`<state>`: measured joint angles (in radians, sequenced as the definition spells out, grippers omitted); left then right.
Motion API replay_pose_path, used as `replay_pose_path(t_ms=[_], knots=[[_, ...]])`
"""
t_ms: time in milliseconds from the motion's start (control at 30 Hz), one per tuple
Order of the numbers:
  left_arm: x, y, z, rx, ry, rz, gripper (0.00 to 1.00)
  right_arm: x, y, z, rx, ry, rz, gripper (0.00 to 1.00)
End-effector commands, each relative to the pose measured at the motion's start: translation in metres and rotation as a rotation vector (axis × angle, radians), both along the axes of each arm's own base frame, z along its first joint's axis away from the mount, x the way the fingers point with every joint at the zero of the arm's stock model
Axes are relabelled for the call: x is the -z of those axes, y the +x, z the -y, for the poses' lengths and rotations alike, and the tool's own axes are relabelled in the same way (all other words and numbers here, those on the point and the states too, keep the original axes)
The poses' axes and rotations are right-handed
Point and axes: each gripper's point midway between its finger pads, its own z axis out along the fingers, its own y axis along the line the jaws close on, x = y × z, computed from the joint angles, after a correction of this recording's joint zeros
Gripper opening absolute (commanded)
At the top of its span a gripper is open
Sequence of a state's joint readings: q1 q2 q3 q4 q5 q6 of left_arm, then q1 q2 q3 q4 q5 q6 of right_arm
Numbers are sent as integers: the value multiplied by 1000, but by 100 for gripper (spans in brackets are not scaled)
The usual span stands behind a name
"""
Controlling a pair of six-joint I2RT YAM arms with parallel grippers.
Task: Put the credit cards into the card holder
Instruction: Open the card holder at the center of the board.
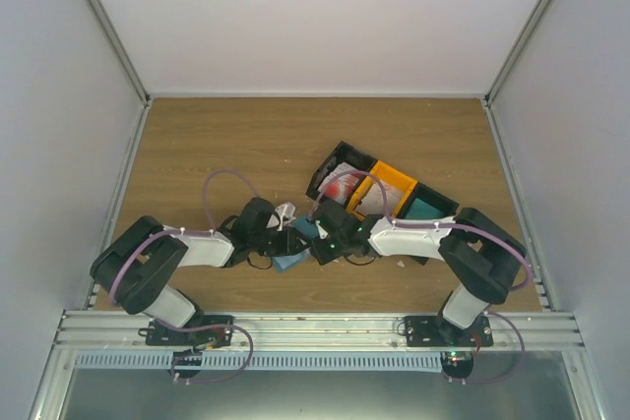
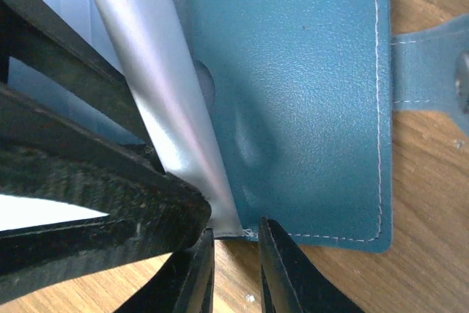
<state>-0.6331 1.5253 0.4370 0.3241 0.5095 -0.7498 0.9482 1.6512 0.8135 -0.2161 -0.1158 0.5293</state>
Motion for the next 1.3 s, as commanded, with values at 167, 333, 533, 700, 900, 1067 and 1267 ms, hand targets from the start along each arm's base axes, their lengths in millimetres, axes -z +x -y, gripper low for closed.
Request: replay_pose_path(t_ms=[167,333,533,700,900,1067,1267], knots=[[-24,5,-4,-28,-18,92,25,19,7,11,51,-58,34,14],[-32,10,-19,-91,36,139,19,19,7,6,70,-38,13,12],[-27,19,-40,-167,146,185,12,9,14,5,91,-24,46,12],[-17,27,-41,-175,200,177,10,1,16,2,95,-7,54,12],[-21,39,-20,-136,158,165,11,-6,17,-1,89,9,64,11],[-18,48,-13,-124,167,161,13,-28,22,-5,87,53,108,13],[1,50,-10,-103,198,126,13,-73,32,-3,108,95,199,27]])
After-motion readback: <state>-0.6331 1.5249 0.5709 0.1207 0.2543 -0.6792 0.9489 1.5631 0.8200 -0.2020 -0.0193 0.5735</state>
